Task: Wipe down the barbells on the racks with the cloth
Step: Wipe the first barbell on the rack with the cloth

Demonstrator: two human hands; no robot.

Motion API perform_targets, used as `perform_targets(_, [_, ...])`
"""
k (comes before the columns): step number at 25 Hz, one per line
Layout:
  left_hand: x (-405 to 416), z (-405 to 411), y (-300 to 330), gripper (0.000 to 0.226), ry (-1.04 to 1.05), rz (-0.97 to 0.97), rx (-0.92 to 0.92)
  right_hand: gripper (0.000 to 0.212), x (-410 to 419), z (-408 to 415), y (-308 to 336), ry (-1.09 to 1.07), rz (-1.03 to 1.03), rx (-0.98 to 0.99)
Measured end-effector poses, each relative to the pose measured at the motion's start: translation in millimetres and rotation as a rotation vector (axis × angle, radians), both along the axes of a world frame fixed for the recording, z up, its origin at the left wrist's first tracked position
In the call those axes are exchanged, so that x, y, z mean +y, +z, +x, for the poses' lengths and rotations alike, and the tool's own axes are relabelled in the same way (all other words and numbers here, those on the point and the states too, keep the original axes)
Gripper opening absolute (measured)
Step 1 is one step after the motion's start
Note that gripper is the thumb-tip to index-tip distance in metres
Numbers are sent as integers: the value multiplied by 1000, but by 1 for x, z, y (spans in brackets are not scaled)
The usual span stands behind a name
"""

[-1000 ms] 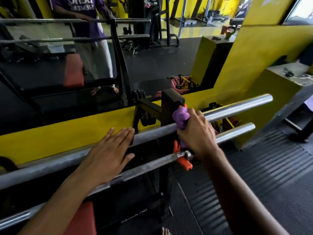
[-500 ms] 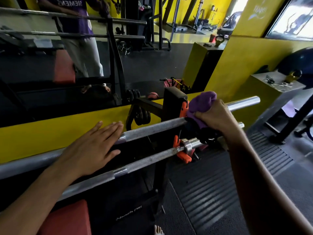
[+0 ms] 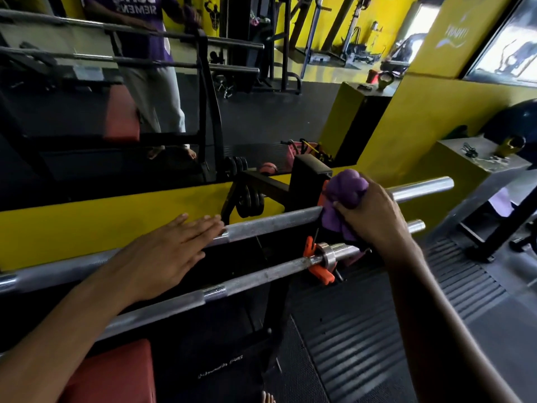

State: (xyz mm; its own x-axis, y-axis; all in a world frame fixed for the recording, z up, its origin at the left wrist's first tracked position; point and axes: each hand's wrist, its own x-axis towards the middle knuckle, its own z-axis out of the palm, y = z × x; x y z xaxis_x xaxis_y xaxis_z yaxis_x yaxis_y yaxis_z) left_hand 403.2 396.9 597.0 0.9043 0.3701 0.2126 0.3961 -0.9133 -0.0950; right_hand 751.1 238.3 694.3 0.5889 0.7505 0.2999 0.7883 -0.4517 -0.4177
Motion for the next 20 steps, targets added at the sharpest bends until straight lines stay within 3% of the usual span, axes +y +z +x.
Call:
perform_targets(2, [2, -19, -3, 59, -3, -32, -27, 26, 1, -15, -24, 41, 164, -143])
perform_targets(6, [0, -21, -4, 58, 70, -107, -77, 38, 19, -38, -93, 233, 123, -133])
perform_targets(12, [1, -24, -4, 62, 65, -130, -86, 41, 59, -60, -88, -29, 92, -188])
perform_targets(16, [2, -35, 6, 64, 94, -105, -174, 41, 69, -131, -93, 244, 153, -275])
perform_targets(20, [0, -52, -3, 55, 54, -18, -161, 83, 26, -101, -133, 523, 44, -397])
